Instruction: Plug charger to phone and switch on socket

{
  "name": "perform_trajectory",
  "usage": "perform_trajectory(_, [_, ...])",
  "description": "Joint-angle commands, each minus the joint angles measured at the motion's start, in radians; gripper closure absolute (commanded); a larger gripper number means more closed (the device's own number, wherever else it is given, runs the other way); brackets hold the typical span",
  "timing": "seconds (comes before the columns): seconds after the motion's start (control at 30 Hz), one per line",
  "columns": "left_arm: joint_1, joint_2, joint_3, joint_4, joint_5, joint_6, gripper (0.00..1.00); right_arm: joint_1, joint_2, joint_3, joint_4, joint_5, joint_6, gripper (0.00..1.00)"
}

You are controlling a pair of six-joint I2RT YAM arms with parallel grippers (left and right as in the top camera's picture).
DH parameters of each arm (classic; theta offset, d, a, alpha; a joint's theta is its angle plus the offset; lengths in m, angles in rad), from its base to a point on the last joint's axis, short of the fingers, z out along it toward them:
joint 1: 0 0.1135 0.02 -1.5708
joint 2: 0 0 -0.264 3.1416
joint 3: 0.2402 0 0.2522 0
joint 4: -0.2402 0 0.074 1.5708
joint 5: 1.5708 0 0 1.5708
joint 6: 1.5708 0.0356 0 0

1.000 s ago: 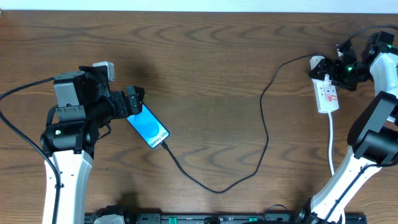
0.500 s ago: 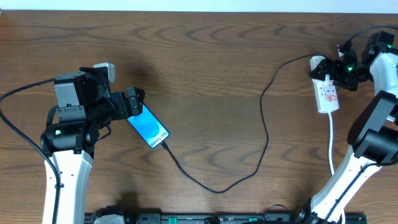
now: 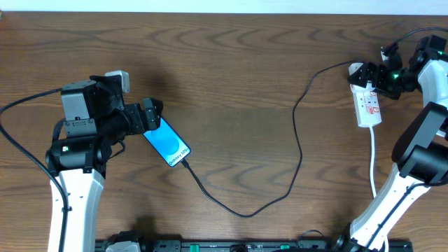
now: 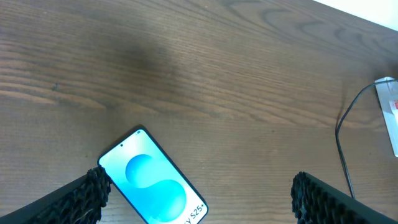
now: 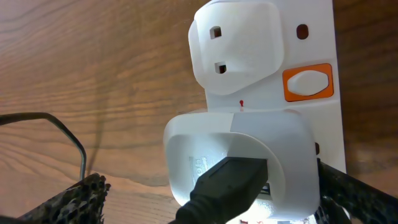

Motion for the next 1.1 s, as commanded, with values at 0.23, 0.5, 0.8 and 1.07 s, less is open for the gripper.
perform_trajectory(0.23, [-0.003, 0.001, 0.004, -0.002, -0.006, 0.017, 0.05, 0.035, 0.049, -0.016, -0.040, -0.090, 0.013, 0.01])
perform_trajectory(0.5, [-0.003, 0.001, 0.004, -0.002, -0.006, 0.017, 0.05, 0.026, 0.048, 0.010, -0.045, -0.037, 0.013, 0.01])
perform_trajectory(0.8, [-0.003, 0.001, 0.004, -0.002, -0.006, 0.017, 0.05, 0.020, 0.048, 0.048, -0.060, 0.002, 0.013, 0.01])
perform_trajectory(1.07, [-0.003, 0.001, 0.004, -0.002, -0.006, 0.017, 0.05, 0.020, 0.048, 0.106, -0.094, 0.042, 0.013, 0.01])
